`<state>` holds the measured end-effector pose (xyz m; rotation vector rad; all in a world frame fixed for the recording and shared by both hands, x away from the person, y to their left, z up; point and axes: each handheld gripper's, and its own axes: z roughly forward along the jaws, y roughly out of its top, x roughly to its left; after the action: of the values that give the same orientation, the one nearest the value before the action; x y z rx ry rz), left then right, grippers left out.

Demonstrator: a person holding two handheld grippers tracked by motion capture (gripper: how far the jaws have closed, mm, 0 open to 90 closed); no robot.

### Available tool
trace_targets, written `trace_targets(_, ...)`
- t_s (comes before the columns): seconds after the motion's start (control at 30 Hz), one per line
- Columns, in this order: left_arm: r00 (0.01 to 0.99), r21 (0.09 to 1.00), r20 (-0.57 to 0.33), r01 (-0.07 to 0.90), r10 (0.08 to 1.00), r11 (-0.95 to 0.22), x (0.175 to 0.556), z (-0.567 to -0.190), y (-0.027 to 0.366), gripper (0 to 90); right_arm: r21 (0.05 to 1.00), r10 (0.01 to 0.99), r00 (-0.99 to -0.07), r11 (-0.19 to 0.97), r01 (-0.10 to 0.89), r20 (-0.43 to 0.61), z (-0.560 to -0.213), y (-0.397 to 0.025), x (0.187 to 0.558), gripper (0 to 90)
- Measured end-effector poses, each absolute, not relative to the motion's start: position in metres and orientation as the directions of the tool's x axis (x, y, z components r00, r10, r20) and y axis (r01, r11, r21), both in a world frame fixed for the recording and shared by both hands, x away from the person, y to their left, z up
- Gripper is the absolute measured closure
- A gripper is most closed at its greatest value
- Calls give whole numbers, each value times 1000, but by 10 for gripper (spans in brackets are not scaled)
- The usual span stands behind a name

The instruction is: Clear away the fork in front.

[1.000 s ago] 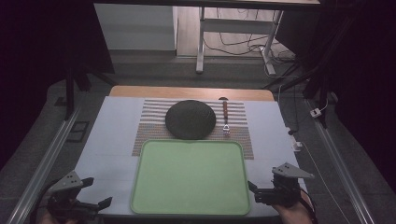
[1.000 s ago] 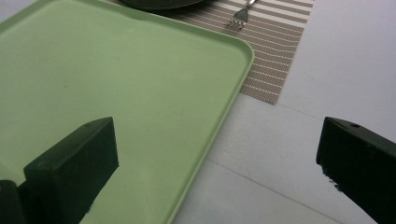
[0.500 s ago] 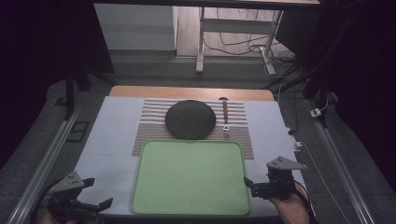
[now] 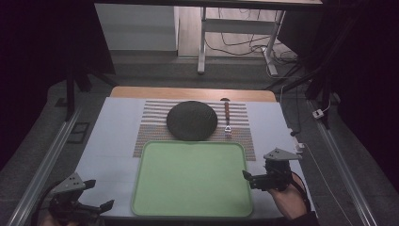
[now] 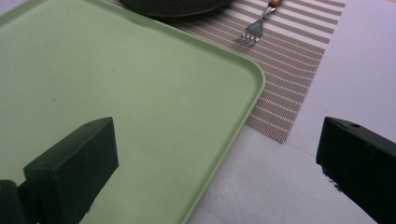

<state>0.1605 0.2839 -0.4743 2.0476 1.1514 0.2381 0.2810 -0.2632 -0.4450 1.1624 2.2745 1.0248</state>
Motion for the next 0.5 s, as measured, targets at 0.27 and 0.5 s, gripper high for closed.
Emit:
trace_targets(0.27,571,696,-208,657,794,-290,161,-475,286,0,744,810,-585,414,525,-39,-444,-256,297,0)
trace_targets(0.5,567,696,-214,660,796,-283,162,-475,286,0,727,796,-602,448,520,-60,-445,-245,314,0)
